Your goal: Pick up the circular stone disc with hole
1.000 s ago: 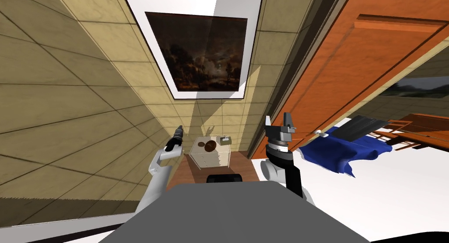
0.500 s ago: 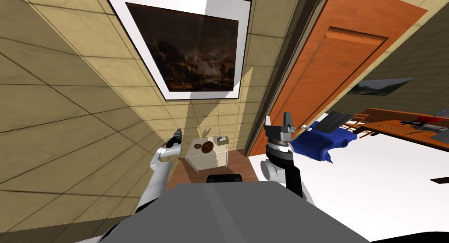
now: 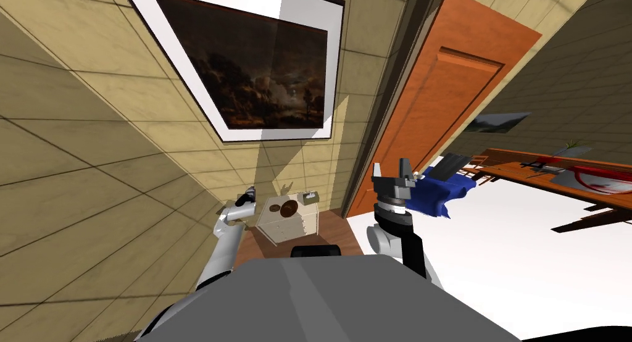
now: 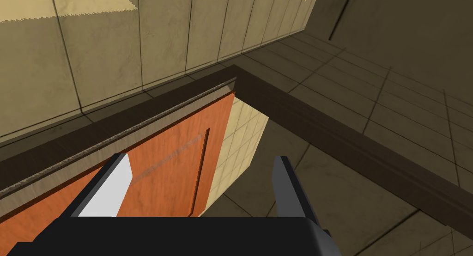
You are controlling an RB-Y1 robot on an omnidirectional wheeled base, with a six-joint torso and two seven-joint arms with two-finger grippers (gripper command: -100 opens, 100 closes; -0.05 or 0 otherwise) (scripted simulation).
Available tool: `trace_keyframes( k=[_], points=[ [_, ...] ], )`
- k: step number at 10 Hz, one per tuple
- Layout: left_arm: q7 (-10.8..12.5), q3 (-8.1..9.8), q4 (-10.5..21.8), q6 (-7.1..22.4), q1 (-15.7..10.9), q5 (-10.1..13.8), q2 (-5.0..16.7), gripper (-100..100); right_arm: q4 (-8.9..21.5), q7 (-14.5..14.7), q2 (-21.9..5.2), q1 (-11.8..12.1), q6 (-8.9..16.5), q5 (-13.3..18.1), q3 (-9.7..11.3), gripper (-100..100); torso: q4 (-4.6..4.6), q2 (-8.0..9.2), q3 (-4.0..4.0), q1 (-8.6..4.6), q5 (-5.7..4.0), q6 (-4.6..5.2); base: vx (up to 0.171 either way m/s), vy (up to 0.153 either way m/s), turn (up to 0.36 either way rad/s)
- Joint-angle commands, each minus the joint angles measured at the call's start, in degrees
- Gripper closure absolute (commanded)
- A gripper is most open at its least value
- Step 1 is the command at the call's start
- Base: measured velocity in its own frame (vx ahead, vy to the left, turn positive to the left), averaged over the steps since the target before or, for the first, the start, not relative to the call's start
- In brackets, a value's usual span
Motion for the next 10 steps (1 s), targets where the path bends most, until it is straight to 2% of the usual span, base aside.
trace_keyframes(
  k=[1, 4, 6, 7, 8, 9, 10],
  points=[
    [0.1, 0.39, 2.3, 1.9, -1.1, 0.2, 0.4, -100, 0.0, 0.0, 0.0, 0.0, 0.0, 0.0, 0.0, 0, 0.00, 0.00, 0.00, 0.00, 0.00, 0.00, -0.008, 0.017, -0.118],
    [0.6, 1.95, 7.4, 6.9, -3.9, 1.0, 1.3, -100, 0.0, 0.0, 0.0, 0.0, 0.0, 0.0, 0.0, 0, 0.00, 0.01, 0.00, 0.03, 0.01, -0.05, -0.009, 0.019, -0.168],
    [0.6, 1.95, 9.1, 7.4, -3.9, 1.0, 1.3, -100, 0.0, 0.0, 0.0, 0.0, 0.0, 0.0, 0.0, 0, 0.00, 0.02, 0.01, 0.06, 0.01, -0.08, -0.005, 0.016, -0.033],
    [0.9, 2.64, 11.2, 9.9, -5.2, 1.5, 1.8, -100, 0.0, 0.0, 0.0, 0.0, 0.0, 0.0, 0.0, 0, 0.00, 0.00, 0.00, 0.02, 0.00, -0.07, -0.002, 0.012, -0.188],
    [0.9, 2.64, 12.4, 9.9, -5.2, 1.5, 1.8, -100, 0.0, 0.0, 0.0, 0.0, 0.0, 0.0, 0.0, 0, 0.00, -0.01, 0.00, 0.01, 0.00, -0.02, -0.001, 0.020, -0.126],
    [1.2, 3.27, 14.8, 12.1, -6.4, 2.1, 2.2, -100, 0.0, 0.0, 0.0, 0.0, 0.0, 0.0, 0.0, 0, -0.01, -0.01, -0.01, 0.04, 0.01, -0.07, -0.002, 0.029, -0.192],
    [1.2, 3.27, 15.8, 12.4, -6.4, 2.1, 2.2, -100, 0.0, 0.0, 0.0, 0.0, 0.0, 0.0, 0.0, 0, 0.00, -0.01, -0.01, 0.07, 0.01, -0.03, -0.003, 0.029, -0.103]
  ],
)
